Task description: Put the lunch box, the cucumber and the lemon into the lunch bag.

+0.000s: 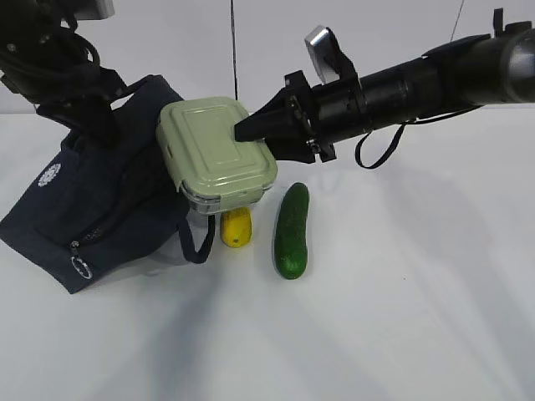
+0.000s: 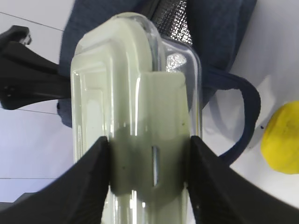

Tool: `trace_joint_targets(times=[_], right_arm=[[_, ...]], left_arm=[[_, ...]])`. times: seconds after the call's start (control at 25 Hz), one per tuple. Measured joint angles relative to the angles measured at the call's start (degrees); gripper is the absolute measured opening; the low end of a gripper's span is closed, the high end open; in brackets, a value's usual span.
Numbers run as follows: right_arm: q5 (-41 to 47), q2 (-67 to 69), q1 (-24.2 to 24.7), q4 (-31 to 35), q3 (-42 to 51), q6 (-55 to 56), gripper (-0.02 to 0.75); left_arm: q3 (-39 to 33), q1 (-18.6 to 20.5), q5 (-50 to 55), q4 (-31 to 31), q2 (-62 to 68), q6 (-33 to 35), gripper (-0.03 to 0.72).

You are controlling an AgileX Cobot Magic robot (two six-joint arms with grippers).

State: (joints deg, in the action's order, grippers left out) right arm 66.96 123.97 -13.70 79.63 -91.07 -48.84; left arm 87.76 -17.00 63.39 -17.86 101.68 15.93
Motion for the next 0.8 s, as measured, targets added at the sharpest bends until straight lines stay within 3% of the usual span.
trace_joint_targets(times=[0.32,0.56,0.8], right_arm=[[-0.4,5.2,-2.1,2.2,-0.1,-1.2,0.378],[-0.8,7.6,-3.1,9.7,-0.1,-4.7,0.378],[-1.1,10.1,-4.5,11.2,-4.0,-5.9,0.378]], left_arm=[[0.0,0.0,0.2,-2.7,0.0,0.0,0.006],[0.0,-0.1,1.1,-3.0,0.0,0.0,0.006],[0.0,-0.1,1.4,-3.2,0.0,0.0,0.006]])
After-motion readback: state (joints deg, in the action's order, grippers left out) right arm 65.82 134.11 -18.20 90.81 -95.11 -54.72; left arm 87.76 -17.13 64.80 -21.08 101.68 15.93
